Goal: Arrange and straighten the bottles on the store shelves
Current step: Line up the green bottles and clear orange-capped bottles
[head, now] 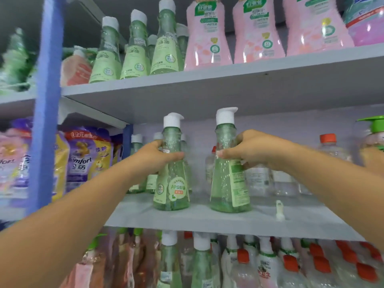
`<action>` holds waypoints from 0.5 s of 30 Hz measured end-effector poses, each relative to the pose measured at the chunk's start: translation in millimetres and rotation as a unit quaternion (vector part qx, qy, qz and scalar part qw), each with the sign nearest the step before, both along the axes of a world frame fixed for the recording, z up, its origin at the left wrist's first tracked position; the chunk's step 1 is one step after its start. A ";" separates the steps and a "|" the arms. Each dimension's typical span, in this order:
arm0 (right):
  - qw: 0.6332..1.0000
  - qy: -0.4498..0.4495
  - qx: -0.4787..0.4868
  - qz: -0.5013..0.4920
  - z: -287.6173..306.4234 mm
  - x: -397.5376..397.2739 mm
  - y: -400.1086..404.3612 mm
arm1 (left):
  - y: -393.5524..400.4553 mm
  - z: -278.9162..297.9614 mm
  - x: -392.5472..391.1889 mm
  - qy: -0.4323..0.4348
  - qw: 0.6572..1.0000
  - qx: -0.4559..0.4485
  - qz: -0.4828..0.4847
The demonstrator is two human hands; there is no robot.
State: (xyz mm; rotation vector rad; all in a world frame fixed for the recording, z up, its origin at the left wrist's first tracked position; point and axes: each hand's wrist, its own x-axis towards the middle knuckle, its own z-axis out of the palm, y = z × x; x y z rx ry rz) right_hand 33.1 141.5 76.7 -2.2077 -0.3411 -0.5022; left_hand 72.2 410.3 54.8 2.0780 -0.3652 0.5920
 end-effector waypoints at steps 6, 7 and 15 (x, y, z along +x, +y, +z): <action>0.999 -0.002 -0.021 0.041 -3.7 33.7 77.2 | 67.2 -9.9 29.8 -0.015 0.998 -0.014 0.062; 0.999 -0.010 -0.033 0.028 -5.8 42.3 89.8 | 75.4 -11.3 36.4 -0.020 0.997 -0.021 0.072; 0.998 0.028 -0.048 0.032 -2.0 104.1 159.9 | 122.3 -4.3 93.9 0.010 0.993 -0.009 0.113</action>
